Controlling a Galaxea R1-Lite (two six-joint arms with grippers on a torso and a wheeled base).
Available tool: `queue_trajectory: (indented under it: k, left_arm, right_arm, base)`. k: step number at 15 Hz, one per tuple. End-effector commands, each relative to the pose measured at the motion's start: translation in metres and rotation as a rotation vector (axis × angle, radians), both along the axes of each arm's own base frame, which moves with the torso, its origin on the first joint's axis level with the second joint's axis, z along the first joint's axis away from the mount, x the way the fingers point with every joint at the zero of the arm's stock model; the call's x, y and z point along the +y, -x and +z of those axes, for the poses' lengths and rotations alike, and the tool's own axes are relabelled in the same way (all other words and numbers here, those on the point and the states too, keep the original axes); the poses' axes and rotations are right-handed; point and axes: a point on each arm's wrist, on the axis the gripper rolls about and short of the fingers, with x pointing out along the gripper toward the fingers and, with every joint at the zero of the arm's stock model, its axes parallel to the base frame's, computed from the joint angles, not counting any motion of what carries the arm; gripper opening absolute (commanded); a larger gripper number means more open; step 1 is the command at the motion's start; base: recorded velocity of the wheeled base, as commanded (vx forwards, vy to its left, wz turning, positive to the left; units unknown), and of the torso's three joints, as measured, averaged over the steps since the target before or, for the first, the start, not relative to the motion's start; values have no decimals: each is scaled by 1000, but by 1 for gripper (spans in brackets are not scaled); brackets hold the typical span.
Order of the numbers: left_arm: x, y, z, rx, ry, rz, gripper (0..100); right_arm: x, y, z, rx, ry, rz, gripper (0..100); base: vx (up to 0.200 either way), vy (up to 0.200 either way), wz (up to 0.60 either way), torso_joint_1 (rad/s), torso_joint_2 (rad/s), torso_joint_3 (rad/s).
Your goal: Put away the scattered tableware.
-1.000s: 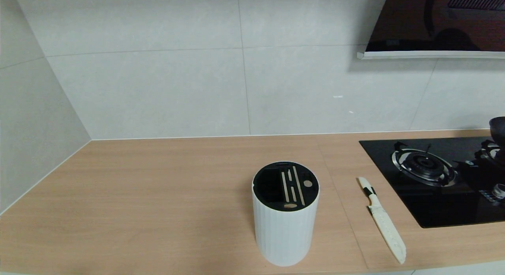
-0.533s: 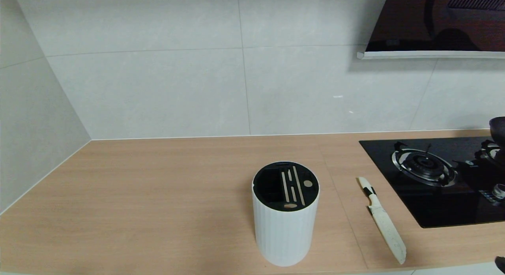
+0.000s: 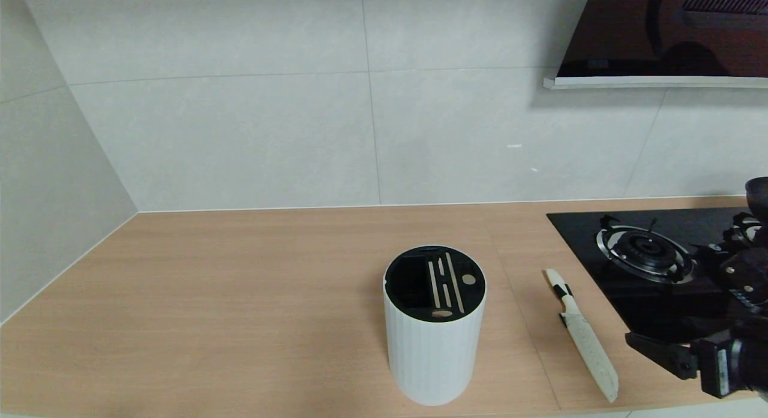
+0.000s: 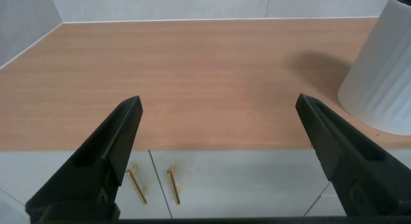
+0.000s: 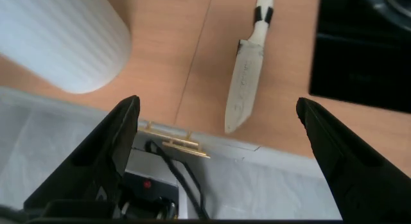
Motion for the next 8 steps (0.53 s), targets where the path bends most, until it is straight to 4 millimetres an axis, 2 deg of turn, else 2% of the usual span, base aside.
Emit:
queue_trajectory:
  k: [1, 5, 8]
  left_arm:
    - [0, 0, 0, 0, 1, 0, 100]
    - [0, 0, 0, 0, 1, 0, 100]
    - [0, 0, 0, 0, 1, 0, 100]
  right_arm:
    - [10, -38, -24, 102, 29, 7, 100]
    - [19, -81, -51, 115, 66, -35, 100]
    - [23, -104, -76, 124, 84, -58, 100]
  base:
    - [0, 0, 0, 0, 0, 0]
    - [0, 0, 0, 0, 0, 0]
    - [0, 0, 0, 0, 0, 0]
